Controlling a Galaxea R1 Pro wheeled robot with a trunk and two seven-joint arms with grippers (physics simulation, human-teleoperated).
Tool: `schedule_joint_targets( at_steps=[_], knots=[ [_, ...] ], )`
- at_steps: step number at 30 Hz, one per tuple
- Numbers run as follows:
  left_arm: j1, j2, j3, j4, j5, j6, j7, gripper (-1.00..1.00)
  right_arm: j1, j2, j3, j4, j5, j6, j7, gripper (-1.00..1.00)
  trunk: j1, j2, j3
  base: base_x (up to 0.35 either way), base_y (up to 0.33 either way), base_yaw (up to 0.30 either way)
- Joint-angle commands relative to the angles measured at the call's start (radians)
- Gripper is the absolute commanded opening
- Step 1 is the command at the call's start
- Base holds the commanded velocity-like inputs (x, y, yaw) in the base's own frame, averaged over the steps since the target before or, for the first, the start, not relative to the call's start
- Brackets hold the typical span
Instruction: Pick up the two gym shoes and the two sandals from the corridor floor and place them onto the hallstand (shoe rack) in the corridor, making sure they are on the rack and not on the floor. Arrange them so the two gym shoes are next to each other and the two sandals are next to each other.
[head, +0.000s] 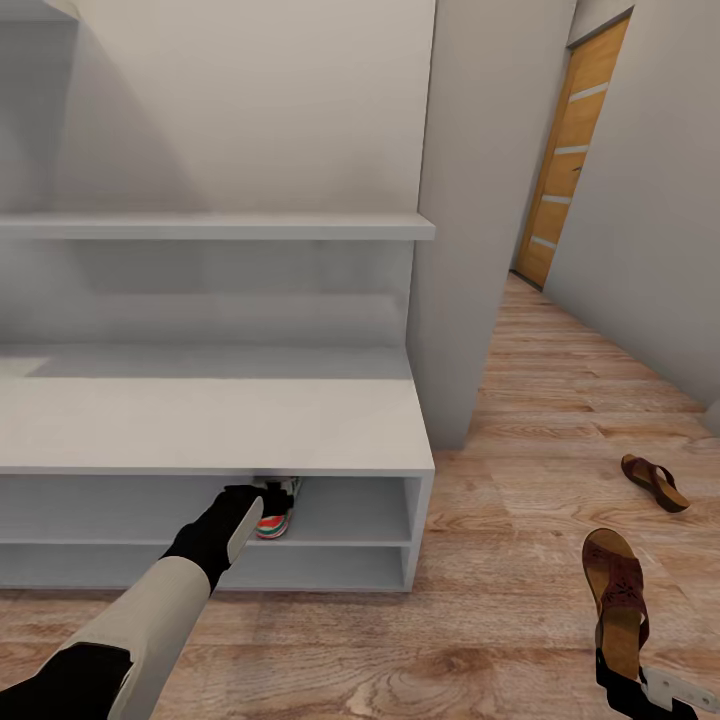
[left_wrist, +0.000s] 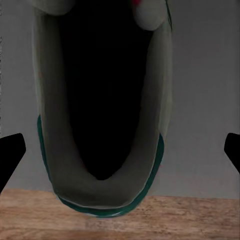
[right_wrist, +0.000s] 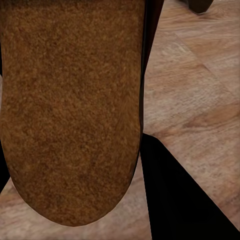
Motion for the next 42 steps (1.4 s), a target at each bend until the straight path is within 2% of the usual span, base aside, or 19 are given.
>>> schedule_joint_targets(
  at_steps=[1, 7, 24, 27, 28, 32, 34, 35, 36, 38, 39, 42],
  knots=[
    [0.000, 0.001, -0.005, -0.002, 0.010, 0.003, 0.010, 1.00, 0.000, 0.000, 0.002, 0.000, -0.003, -0.002, -0.002, -1.00, 0.000, 0.000, -0.001, 0.000, 0.000, 0.000],
    [0.000, 0.001, -0.005, -0.002, 0.011, 0.001, 0.010, 1.00, 0.000, 0.000, 0.002, 0.000, -0.003, -0.002, -0.002, -1.00, 0.000, 0.000, -0.001, -0.148, 0.000, 0.000],
    [0.003, 0.005, -0.004, -0.002, 0.012, -0.004, 0.002, 1.00, -0.001, 0.000, 0.002, 0.000, -0.002, -0.002, -0.002, -1.00, 0.000, 0.000, -0.001, -0.328, 0.000, 0.000],
    [0.023, 0.013, -0.003, 0.004, 0.013, -0.041, -0.003, 1.00, 0.000, 0.000, 0.002, 0.000, -0.002, -0.002, -0.002, -1.00, 0.000, 0.000, -0.001, -0.337, 0.000, 0.000],
    [0.059, 0.017, -0.003, 0.002, 0.014, -0.089, -0.005, 1.00, 0.000, 0.000, 0.002, 0.000, -0.002, -0.002, -0.002, -1.00, 0.000, 0.000, -0.001, -0.337, 0.000, 0.000],
    [0.131, 0.030, -0.002, 0.002, 0.014, -0.183, -0.010, 1.00, -0.001, 0.000, 0.002, 0.000, -0.002, -0.002, -0.002, -1.00, 0.000, 0.000, -0.001, -0.337, 0.000, 0.000],
    [0.179, 0.046, -0.003, 0.002, 0.014, -0.241, -0.022, 1.00, 0.000, 0.000, 0.002, 0.000, -0.002, -0.002, -0.002, -1.00, 0.000, 0.000, -0.001, -0.335, 0.000, 0.000],
    [0.213, 0.061, -0.003, 0.001, 0.015, -0.284, -0.035, 1.00, 0.000, 0.000, 0.002, 0.001, -0.002, -0.002, -0.002, -1.00, 0.000, 0.000, -0.001, -0.278, 0.000, 0.000],
    [0.308, 0.106, -0.002, 0.002, 0.017, -0.429, -0.100, 1.00, 0.000, 0.001, 0.003, 0.002, -0.001, -0.002, -0.001, -1.00, 0.000, 0.000, -0.001, -0.094, 0.000, 0.000],
    [0.348, 0.128, -0.001, 0.005, 0.018, -0.499, -0.139, 1.00, 0.000, 0.001, 0.003, 0.003, -0.001, -0.002, 0.000, -1.00, 0.000, 0.000, -0.001, -0.068, 0.000, 0.000],
    [0.384, 0.150, 0.000, 0.009, 0.020, -0.568, -0.179, 1.00, 0.000, 0.001, 0.003, 0.004, -0.001, -0.002, 0.000, -1.00, 0.000, 0.000, -0.001, -0.039, 0.000, 0.000],
    [0.444, 0.192, 0.002, 0.017, 0.034, -0.693, -0.260, 1.00, 0.000, 0.001, 0.003, 0.004, 0.000, -0.002, 0.001, -1.00, 0.000, 0.000, -0.001, -0.022, 0.000, 0.000]
  ],
)
